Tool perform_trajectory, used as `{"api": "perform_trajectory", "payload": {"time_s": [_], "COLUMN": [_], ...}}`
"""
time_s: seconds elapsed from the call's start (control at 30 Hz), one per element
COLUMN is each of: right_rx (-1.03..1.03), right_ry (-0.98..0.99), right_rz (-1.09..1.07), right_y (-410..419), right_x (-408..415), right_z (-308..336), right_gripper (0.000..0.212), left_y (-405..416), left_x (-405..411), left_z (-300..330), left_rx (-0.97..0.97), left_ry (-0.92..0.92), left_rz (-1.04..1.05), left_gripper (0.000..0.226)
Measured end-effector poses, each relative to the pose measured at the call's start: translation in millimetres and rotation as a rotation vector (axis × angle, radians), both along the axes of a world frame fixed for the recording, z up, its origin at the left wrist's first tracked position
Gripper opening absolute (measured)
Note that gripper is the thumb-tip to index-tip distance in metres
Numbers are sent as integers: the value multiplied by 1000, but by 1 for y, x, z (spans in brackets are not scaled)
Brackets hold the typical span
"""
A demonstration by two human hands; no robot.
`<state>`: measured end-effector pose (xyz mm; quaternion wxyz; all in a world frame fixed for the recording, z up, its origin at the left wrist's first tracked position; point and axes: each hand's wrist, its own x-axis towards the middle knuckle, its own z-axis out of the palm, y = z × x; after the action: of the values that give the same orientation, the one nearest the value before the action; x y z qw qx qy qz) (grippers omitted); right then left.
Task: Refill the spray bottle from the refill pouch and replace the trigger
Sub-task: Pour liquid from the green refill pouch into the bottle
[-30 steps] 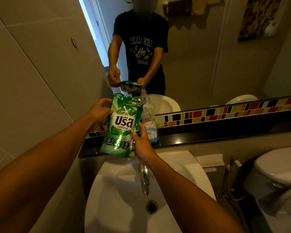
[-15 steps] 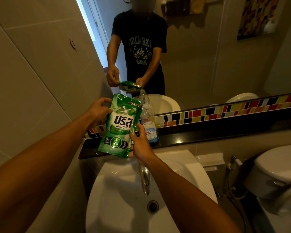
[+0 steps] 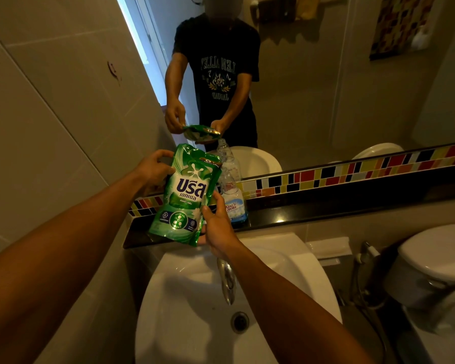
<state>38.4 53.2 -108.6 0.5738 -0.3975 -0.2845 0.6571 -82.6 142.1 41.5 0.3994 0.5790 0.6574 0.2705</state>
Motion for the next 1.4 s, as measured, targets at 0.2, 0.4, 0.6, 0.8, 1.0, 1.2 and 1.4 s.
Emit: {"api": "perform_trajectory", "payload": {"time_s": [0.2,0.4,0.6,0.8,1.0,1.2,1.4], "right_rx": [10,10,30,45,50,56,52], "right_ry": [-6,-8,41,66,80,69,66], "right_rz": [-1,-14,-3,-18,-30,-35,-36], "right_y": [0,0,-3,-2,1,2,2], "right_x": [-1,-5,-4,-5,-7,-10,-10], "right_z": [-1,-1,4,6,5,4,6], "right_gripper": [49,55,44,43,47,45,41], "left_y": [-1,-1,-2,0,0,-1,-2], "left_x": [-1,-1,-1,-2,-2,-2,-2], "left_z": [1,2,4,7,8,10,12], "left_rx": [-9,0,8,19,24,22,16], "left_ry": [0,7,10,37,42,38,48], "left_rz": [-7,-13,-4,-10,-12,-14,-13], "left_gripper": [48,48,47,47,47,48,48]}}
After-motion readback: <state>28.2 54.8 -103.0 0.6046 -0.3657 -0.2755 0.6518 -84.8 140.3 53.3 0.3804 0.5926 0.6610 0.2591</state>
